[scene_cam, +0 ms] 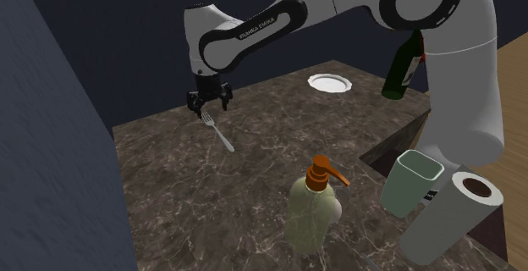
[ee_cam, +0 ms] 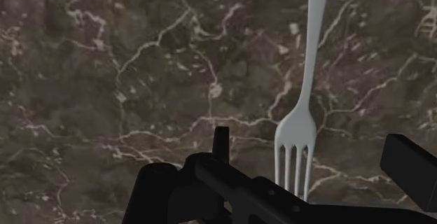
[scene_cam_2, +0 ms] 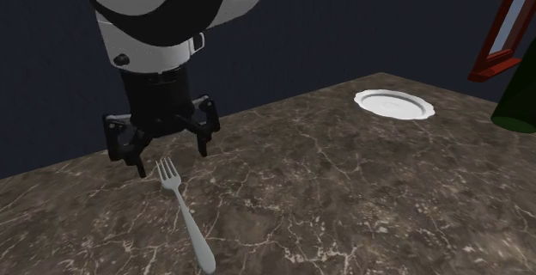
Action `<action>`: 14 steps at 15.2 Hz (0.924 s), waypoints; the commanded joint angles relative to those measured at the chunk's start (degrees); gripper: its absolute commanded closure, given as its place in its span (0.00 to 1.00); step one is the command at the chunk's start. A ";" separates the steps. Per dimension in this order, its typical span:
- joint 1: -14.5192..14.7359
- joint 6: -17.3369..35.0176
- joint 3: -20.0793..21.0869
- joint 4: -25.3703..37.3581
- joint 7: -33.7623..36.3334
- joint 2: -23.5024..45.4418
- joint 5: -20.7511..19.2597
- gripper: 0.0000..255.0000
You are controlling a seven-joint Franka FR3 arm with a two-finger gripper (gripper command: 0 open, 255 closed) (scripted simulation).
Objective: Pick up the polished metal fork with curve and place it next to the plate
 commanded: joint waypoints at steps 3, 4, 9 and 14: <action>0.91 1.20 -0.55 2.49 1.13 3.58 -1.03 0.00; 0.94 1.77 -0.62 2.28 1.20 3.95 -1.15 0.00; 1.07 3.76 -0.89 1.66 1.46 5.35 -1.59 0.00; 1.07 3.76 -0.89 1.66 1.46 5.35 -1.59 0.00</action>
